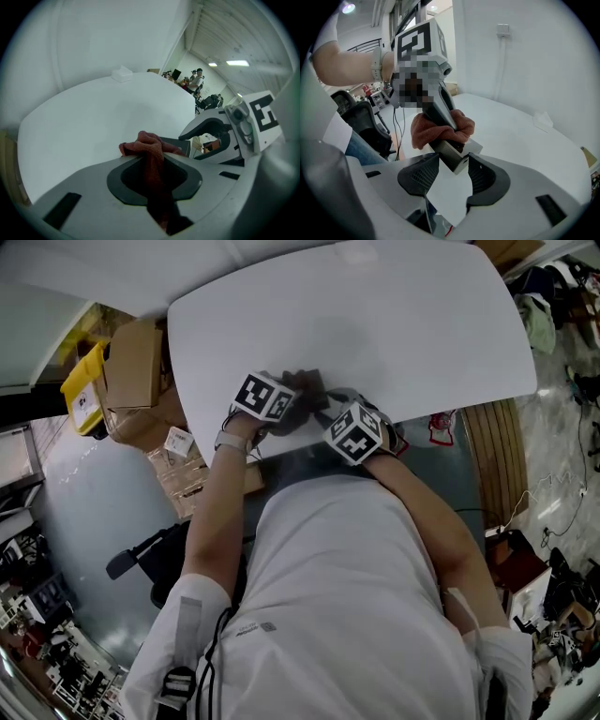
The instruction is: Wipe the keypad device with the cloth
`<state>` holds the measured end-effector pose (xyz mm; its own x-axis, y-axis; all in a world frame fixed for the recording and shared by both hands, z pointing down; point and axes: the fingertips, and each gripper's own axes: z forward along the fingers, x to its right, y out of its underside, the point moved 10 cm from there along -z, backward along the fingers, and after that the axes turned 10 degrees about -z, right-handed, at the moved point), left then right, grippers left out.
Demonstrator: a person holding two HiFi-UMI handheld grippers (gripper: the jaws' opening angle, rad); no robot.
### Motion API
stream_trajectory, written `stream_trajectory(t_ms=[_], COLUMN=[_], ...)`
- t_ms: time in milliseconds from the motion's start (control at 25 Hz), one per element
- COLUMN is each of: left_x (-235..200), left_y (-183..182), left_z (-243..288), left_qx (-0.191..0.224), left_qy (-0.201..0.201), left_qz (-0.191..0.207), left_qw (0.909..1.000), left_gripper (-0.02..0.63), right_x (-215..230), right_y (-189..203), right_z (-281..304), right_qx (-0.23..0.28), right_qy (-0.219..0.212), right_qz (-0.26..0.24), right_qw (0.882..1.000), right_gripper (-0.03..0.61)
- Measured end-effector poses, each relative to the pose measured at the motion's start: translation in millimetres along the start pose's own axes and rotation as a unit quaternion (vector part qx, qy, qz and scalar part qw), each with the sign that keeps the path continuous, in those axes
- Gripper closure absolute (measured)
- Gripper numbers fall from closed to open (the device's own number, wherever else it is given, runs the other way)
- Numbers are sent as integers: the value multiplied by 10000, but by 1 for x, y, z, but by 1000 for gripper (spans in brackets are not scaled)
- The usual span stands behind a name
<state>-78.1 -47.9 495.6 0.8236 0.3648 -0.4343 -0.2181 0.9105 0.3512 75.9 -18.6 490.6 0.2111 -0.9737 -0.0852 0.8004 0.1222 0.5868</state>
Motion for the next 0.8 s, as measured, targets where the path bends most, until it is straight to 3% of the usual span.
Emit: stream_trajectory(t_ms=[360, 600, 800], left_x=[-35, -56, -61], left_y=[31, 55, 71], left_z=[-21, -32, -44], left_qx=[273, 636, 1040], left_qy=[-388, -728, -746], left_qz=[-624, -963, -1195], left_qw=[9969, 9906, 9845], left_gripper=[541, 538, 538], right_x=[2, 4, 3], right_y=[1, 0, -2], right_z=[0, 2, -2], right_qx=[10, -29, -76], right_qy=[-45, 12, 117], right_qz=[78, 119, 136], right_qw=[10000, 9999, 9998], right_gripper=[388, 388, 388])
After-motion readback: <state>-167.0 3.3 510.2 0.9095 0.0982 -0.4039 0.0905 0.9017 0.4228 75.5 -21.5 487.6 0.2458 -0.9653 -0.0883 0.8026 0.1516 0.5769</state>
